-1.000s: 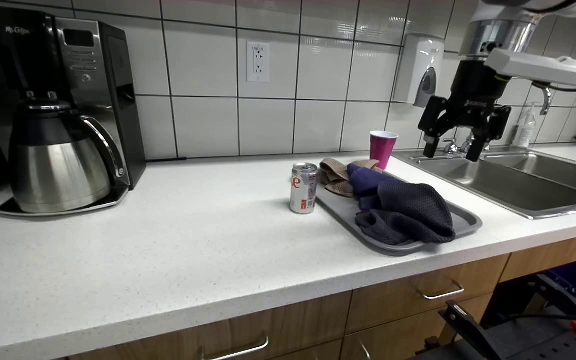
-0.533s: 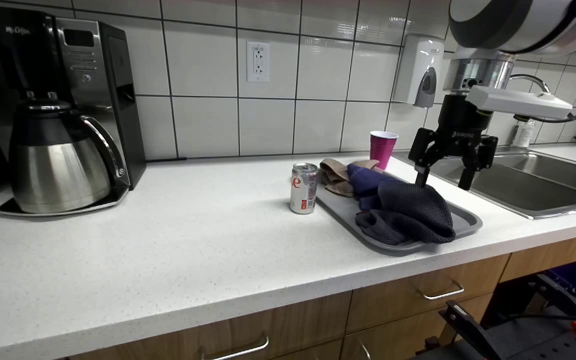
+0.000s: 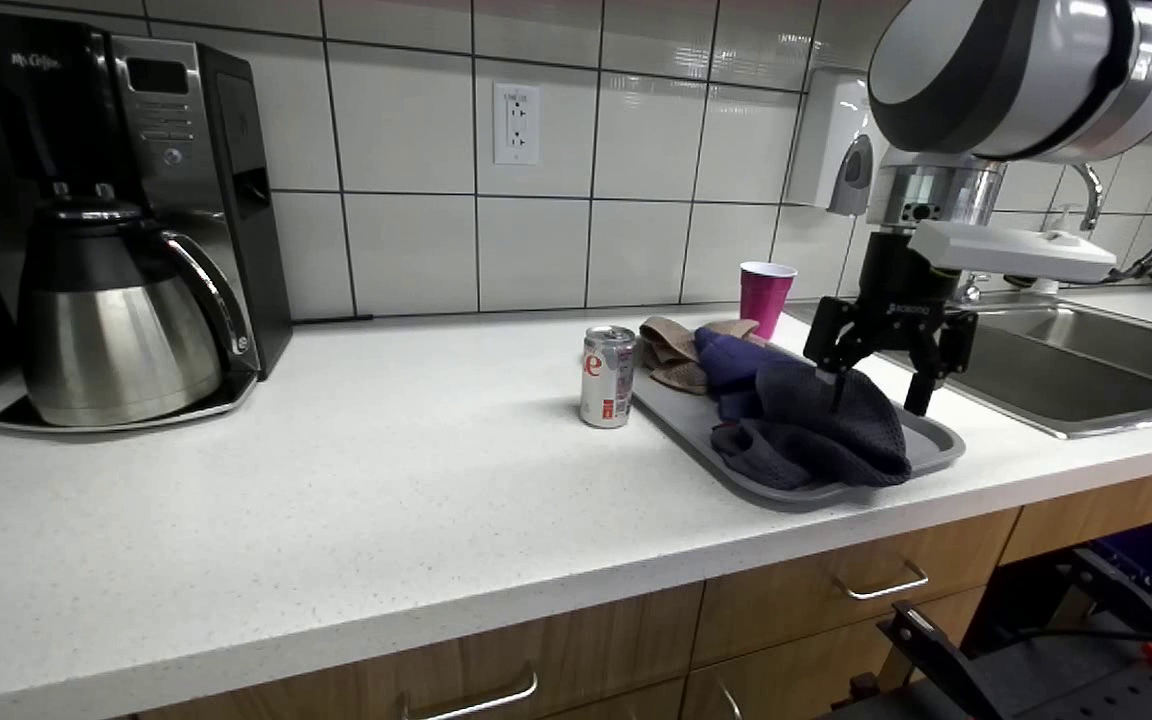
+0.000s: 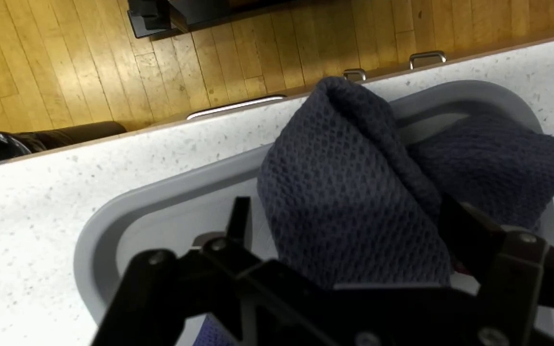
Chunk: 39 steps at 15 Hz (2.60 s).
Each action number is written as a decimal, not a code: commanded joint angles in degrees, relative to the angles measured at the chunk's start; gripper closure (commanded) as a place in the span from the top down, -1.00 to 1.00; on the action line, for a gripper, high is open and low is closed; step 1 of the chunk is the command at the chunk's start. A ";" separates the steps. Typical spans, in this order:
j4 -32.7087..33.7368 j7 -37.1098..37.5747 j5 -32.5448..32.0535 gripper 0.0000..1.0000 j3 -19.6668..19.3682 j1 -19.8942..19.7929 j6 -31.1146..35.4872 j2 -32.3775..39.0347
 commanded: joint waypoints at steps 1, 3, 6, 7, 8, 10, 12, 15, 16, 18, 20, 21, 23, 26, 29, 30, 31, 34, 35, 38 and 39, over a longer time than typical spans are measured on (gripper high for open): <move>0.03 0.25 1.85 1.00 1.37 0.53 4.39 2.56; 0.03 -0.23 2.95 1.00 1.67 0.94 6.37 3.67; 0.48 -0.65 4.67 1.00 2.38 1.40 8.61 5.43; 0.65 -0.71 5.02 1.00 2.58 1.47 9.09 5.93; 0.80 -0.79 5.40 1.00 2.84 1.48 9.53 6.41; 1.32 -1.31 6.43 1.00 3.25 1.56 9.95 7.49; 1.72 -1.83 7.67 1.00 3.75 1.53 10.23 8.28; 2.38 -2.98 10.05 1.00 4.62 1.41 10.43 9.40; 2.63 -3.32 10.66 1.00 4.83 1.31 10.66 9.90; 3.23 -3.85 11.34 1.00 5.12 1.03 10.79 10.85; 3.72 -4.22 11.46 1.00 5.25 0.77 10.99 11.65; 4.00 -4.25 11.33 1.00 5.29 0.68 11.05 12.03; 4.50 -4.44 11.21 1.00 5.38 0.46 10.96 12.64; 4.91 -4.69 11.04 0.47 5.53 0.25 10.84 12.92; 4.87 -4.69 10.69 0.02 5.47 0.21 10.69 12.35; 4.81 -4.64 10.55 -0.16 5.41 0.20 10.72 12.16; 4.78 -4.63 10.48 -0.28 5.38 0.18 10.60 11.95; 4.30 -4.36 9.99 -0.74 5.21 0.27 10.54 10.91; 4.02 -4.30 9.91 -0.87 5.16 0.31 10.51 10.33; 3.08 -4.02 9.52 -0.92 5.02 0.48 10.37 8.64; 2.80 -3.96 9.41 -0.92 4.97 0.52 10.31 8.14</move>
